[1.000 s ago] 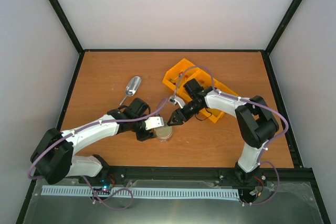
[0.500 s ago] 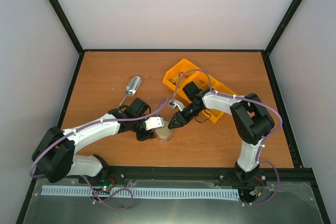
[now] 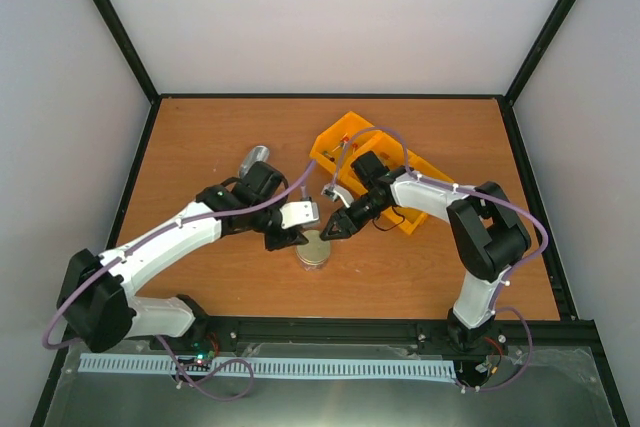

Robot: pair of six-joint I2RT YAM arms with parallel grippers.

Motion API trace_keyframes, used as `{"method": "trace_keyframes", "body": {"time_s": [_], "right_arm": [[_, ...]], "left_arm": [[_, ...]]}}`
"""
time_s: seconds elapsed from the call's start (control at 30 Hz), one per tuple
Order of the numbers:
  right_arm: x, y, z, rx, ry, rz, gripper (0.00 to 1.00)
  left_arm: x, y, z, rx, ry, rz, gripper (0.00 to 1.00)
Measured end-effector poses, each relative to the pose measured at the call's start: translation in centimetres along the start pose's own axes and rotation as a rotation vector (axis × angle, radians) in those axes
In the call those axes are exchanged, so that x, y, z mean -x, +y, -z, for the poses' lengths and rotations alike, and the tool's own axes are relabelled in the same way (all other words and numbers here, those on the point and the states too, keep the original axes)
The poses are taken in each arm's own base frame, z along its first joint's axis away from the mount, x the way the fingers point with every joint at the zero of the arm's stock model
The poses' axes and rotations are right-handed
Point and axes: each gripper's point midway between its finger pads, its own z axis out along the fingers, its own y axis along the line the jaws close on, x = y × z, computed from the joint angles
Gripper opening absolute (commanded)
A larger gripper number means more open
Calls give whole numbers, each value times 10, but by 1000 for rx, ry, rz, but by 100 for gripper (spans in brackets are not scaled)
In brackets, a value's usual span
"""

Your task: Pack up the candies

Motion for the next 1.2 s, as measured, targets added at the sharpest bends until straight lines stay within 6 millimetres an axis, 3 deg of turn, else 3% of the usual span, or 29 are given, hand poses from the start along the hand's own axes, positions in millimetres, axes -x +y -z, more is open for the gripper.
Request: {"method": "trace_keyframes", "body": {"time_s": [0.17,0.4,0.5,1.03,1.2], "right_arm": [[0,1,0,5,-1,-2,38],[1,2,0,12,-3,-6,32],[0,1,-1,12,-1,-5,29],[-2,-4,-5,13,10,-17,22],[3,-3,-4,12,1,-11,22]], "left_arm": [[-15,0,-16,-14,61,10,29],[-70,0,-38,11,222,37,27],[-82,-2,-40,15,254,43,27],[-50,-4,-26,3,135,20,40],[-34,1,-19,-3,80,43,53]]}}
